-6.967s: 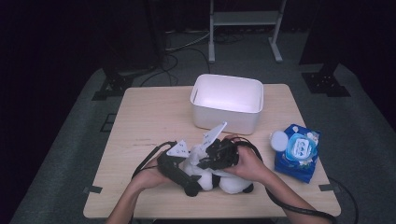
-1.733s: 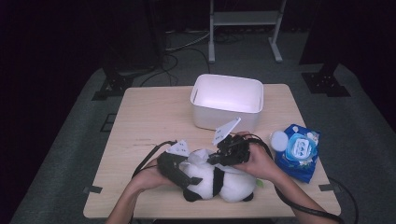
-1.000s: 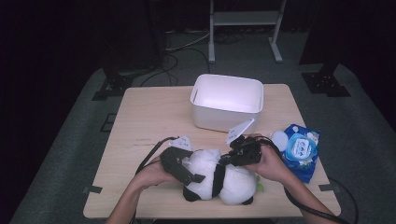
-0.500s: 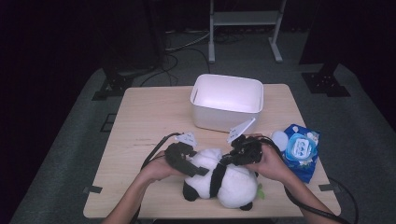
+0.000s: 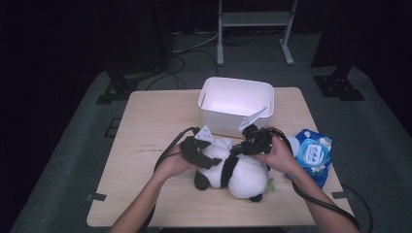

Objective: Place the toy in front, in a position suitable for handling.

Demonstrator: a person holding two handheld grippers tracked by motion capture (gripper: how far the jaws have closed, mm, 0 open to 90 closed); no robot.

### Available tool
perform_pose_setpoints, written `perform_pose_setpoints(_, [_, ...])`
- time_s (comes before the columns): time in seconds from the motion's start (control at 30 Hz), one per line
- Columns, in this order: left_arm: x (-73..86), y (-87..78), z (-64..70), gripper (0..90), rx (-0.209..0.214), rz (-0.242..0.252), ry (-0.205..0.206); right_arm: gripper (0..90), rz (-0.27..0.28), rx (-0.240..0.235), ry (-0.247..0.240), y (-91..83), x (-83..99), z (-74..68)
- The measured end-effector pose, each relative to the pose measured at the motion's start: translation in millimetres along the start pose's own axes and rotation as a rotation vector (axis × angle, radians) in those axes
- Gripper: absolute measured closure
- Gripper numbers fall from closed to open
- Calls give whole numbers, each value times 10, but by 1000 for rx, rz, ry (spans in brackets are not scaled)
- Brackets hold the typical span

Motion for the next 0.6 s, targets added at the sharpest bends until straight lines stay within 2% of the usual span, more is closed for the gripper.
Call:
perform_pose_setpoints(0.13, [32, -17, -38, 344, -2, -3, -17, 863, 2, -5, 0, 52, -86, 0])
perform_pose_setpoints(0.23, [89, -78, -11, 309, 6, 26, -34, 863, 8, -21, -18, 83, -91, -57])
perform_pose_setpoints(0.27, [115, -116, 18, 285, 23, 44, -59, 863, 11, -27, -20, 76, -77, -75])
perform_pose_setpoints(0.3, [115, -116, 18, 257, 23, 44, -59, 862, 12, -30, -23, 69, -62, -97])
perform_pose_setpoints(0.37, [117, -171, 59, 177, 58, 66, -90, 862, 18, -30, -39, 52, -30, -151])
perform_pose_setpoints(0.43, [108, -190, 77, 94, 69, 69, -102, 862, 19, -26, -51, 41, -13, -180])
perform_pose_setpoints(0.47, [96, -208, 91, 85, 76, 73, -109, 861, 23, -28, -69, 27, 19, -241])
perform_pose_setpoints(0.5, [84, -232, 101, 85, 78, 75, -110, 861, 23, -28, -69, 27, 19, -241])
perform_pose_setpoints(0.53, [56, -282, 115, 42, 96, 97, -123, 861, 29, -31, -82, 15, 53, -296])
perform_pose_setpoints(0.6, [26, -344, 128, 38, 105, 116, -123, 861, 34, -39, -94, 3, 93, -349])
Point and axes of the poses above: each handheld gripper's, and its own axes: y roughly forward along the jaws, x roughly out of its underside, z roughly to its right, the point moved 2 cm from there along y, roughly forward along the jaws, and after that the axes turned 13 degrees about y, right-handed, at the moved point
